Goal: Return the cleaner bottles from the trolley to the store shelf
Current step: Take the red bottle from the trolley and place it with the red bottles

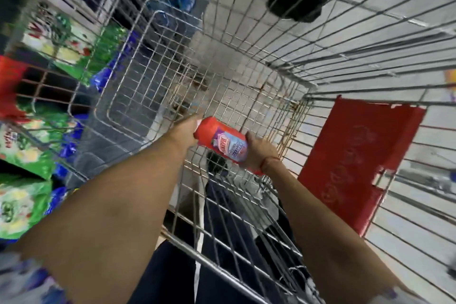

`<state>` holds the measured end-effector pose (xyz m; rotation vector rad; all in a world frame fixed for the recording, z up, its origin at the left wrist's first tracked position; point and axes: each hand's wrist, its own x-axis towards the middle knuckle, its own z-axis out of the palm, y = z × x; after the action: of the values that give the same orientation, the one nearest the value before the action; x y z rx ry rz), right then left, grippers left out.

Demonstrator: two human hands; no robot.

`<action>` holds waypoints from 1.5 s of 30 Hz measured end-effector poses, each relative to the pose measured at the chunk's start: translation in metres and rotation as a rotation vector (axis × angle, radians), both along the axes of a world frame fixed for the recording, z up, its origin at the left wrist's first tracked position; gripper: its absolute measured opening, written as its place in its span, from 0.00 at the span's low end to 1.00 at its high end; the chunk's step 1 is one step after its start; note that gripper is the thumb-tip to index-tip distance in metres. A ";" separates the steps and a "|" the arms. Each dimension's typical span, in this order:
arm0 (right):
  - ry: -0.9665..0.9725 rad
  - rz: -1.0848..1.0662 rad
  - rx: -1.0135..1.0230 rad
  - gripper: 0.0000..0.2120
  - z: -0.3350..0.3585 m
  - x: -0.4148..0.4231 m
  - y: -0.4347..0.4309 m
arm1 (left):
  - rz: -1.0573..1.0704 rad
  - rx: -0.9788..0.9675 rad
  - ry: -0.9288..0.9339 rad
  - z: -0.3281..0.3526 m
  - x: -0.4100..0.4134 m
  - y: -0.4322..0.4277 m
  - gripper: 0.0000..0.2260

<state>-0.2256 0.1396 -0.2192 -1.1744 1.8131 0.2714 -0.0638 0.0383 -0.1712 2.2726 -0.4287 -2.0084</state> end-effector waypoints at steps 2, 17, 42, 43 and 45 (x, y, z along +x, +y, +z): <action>-0.082 -0.037 -0.004 0.30 0.013 0.001 0.001 | 0.030 0.029 0.044 0.002 0.002 -0.005 0.15; -0.492 -0.359 -0.452 0.28 0.168 0.040 -0.049 | 0.139 -0.443 0.455 0.153 0.023 -0.064 0.20; -1.103 0.514 -0.336 0.34 0.346 0.450 0.059 | 1.060 -1.130 0.043 0.376 0.424 0.227 0.26; -1.125 0.559 -0.304 0.34 0.346 0.464 0.066 | 1.084 -1.154 0.002 0.379 0.435 0.240 0.27; -1.166 0.661 -0.249 0.34 0.345 0.491 0.079 | 1.119 -1.211 -0.083 0.384 0.456 0.263 0.20</action>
<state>0.2652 0.2187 0.1260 -1.5990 0.4281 -0.2594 0.3921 0.3010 0.2132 1.2591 -0.1756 -0.7041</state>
